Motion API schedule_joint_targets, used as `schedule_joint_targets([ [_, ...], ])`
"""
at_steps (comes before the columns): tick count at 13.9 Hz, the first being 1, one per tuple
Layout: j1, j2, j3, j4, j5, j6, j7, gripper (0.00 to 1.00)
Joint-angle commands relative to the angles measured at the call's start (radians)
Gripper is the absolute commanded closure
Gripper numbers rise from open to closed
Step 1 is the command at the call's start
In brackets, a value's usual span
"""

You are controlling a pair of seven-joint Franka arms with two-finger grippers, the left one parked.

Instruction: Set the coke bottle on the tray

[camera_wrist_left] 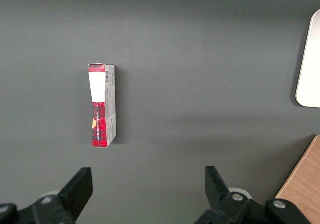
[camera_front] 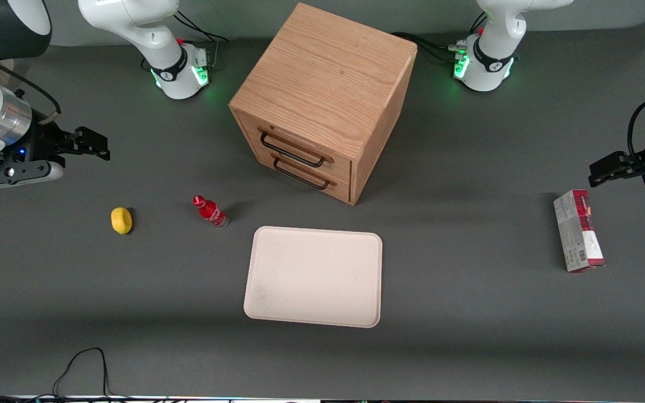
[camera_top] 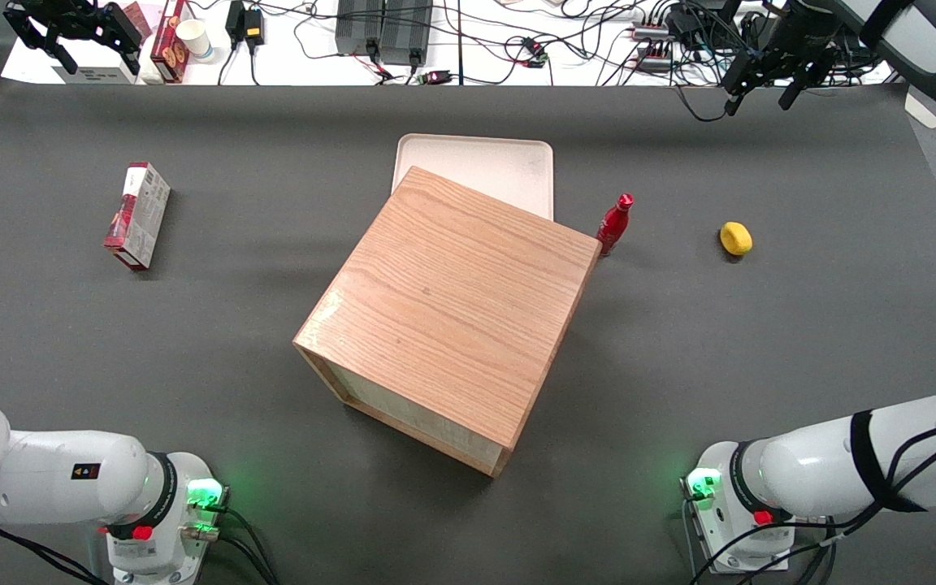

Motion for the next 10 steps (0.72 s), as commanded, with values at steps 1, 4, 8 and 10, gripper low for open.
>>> schedule_joint_targets([
  [1, 0.024, 0.015, -0.015, 0.028, 0.021, -0.018, -0.011, 0.00],
  [4, 0.026, 0.020, -0.021, 0.036, 0.022, -0.023, -0.022, 0.00],
  [8, 0.028, 0.022, -0.020, 0.040, 0.022, -0.025, -0.019, 0.00],
  [10, 0.029, 0.029, -0.018, 0.051, 0.024, -0.025, -0.011, 0.00],
])
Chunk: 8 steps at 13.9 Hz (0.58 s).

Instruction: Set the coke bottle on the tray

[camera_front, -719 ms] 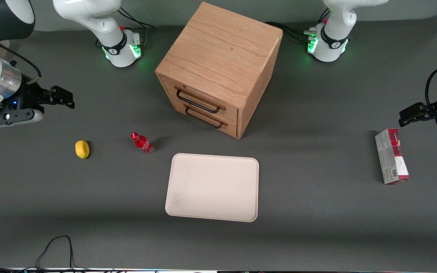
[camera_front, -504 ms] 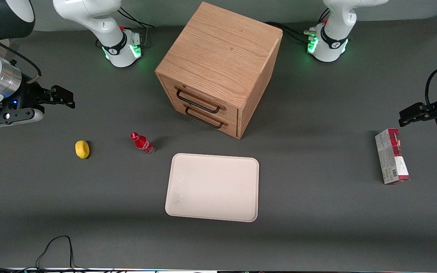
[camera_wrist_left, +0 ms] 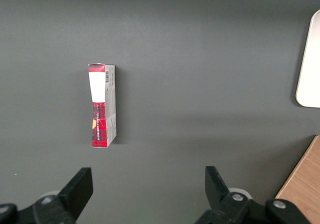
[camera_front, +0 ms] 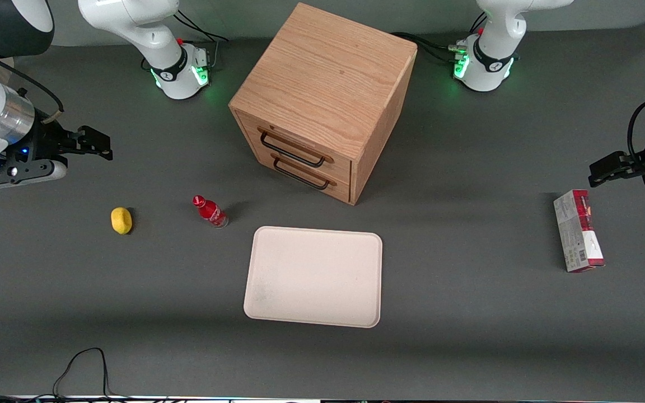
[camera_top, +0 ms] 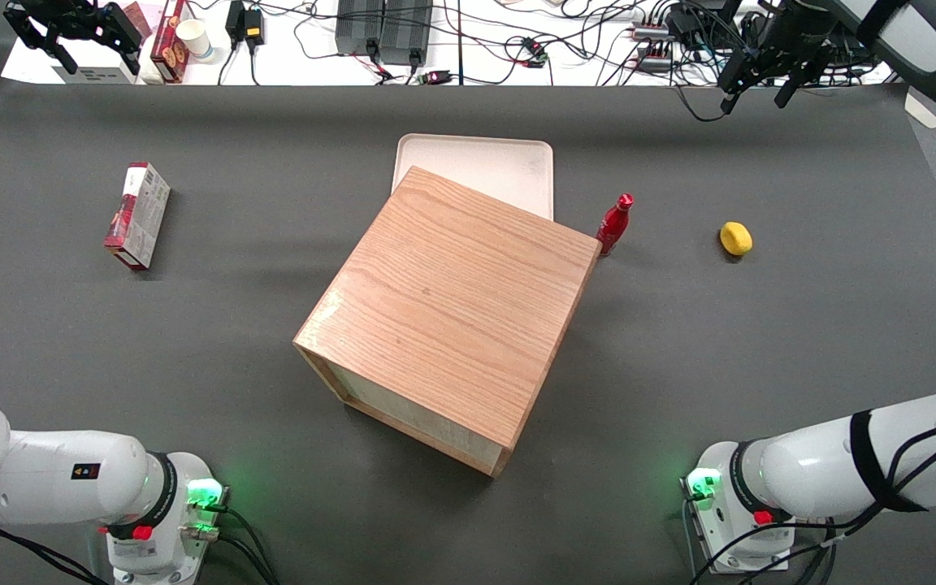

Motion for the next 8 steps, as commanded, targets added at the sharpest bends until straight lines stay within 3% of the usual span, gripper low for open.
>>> schedule_joint_targets([
  [1, 0.015, 0.034, -0.009, 0.060, 0.032, -0.024, -0.006, 0.00],
  [4, 0.029, 0.118, 0.006, 0.204, 0.072, -0.126, 0.062, 0.00],
  [8, 0.141, 0.233, 0.052, 0.380, 0.066, -0.200, 0.340, 0.00],
])
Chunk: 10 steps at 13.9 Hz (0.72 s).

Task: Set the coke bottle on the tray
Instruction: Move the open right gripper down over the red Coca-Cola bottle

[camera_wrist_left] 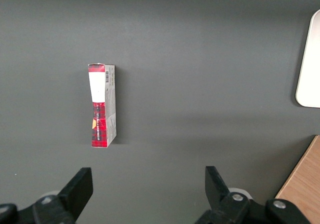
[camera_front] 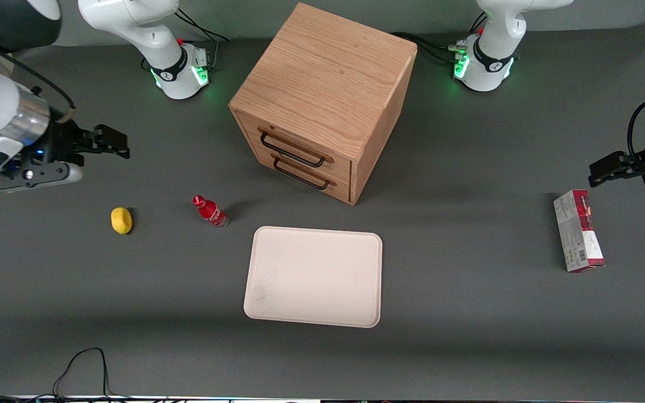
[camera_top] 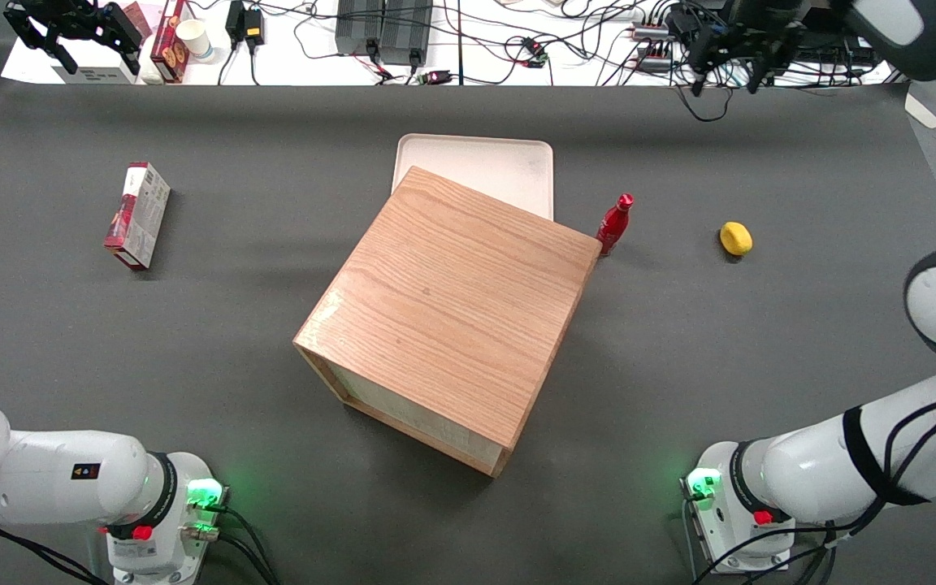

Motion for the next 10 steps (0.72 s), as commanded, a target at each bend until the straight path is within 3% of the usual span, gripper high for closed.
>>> schedule_joint_targets([
  [1, 0.062, 0.088, 0.046, 0.129, -0.001, -0.055, 0.195, 0.00],
  [10, 0.054, 0.067, 0.056, 0.031, -0.014, -0.078, 0.141, 0.00],
])
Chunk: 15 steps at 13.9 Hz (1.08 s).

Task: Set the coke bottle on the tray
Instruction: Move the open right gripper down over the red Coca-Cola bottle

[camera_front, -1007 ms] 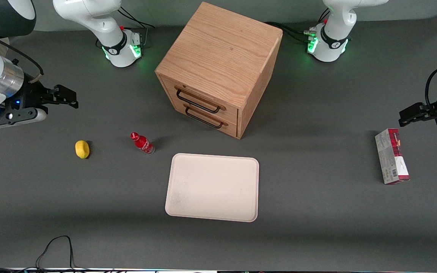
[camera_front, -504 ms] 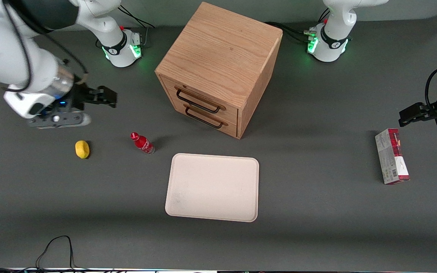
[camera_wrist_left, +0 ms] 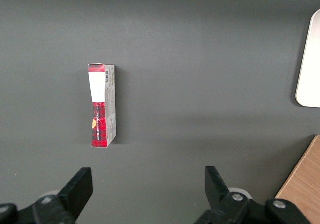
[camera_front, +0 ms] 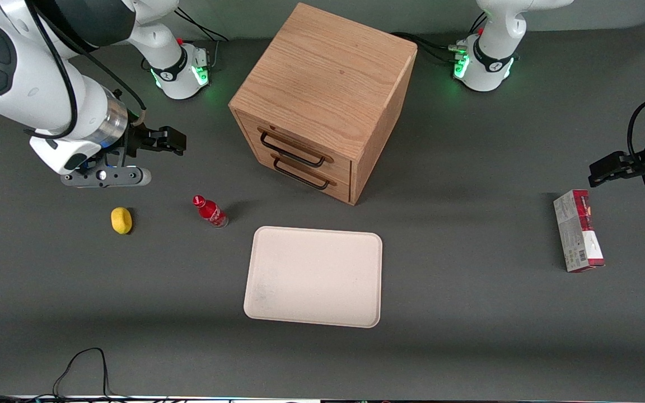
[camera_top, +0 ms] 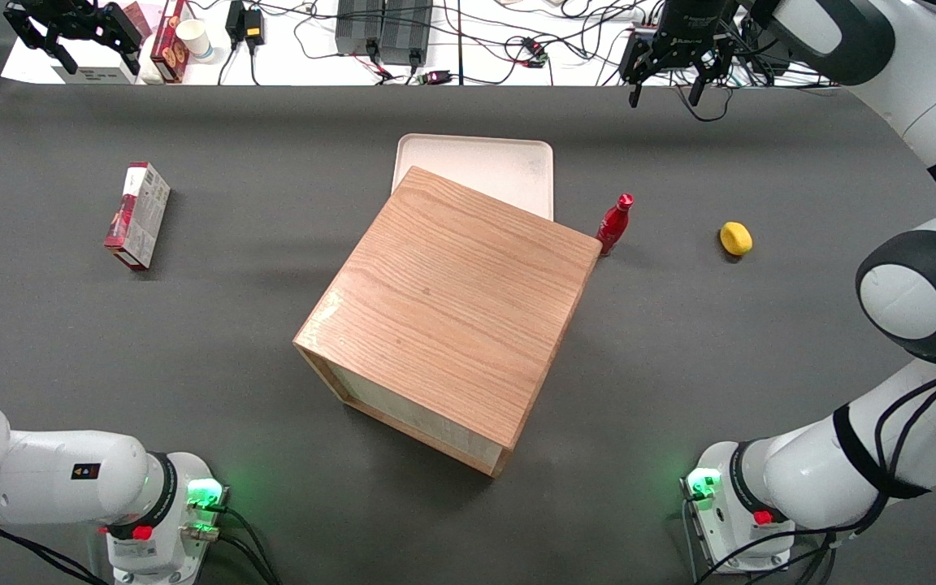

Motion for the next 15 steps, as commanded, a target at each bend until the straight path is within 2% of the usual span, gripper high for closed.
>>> schedule_joint_targets([
  [1, -0.005, -0.012, -0.008, -0.070, -0.010, 0.023, -0.070, 0.00],
  [4, -0.011, -0.040, -0.022, -0.243, -0.010, 0.209, -0.094, 0.00],
  [9, -0.005, -0.049, -0.028, -0.555, -0.012, 0.601, -0.110, 0.00],
  [12, -0.002, -0.040, -0.027, -0.667, -0.012, 0.741, -0.110, 0.00],
  [15, -0.002, -0.034, -0.027, -0.704, -0.015, 0.786, -0.111, 0.00],
])
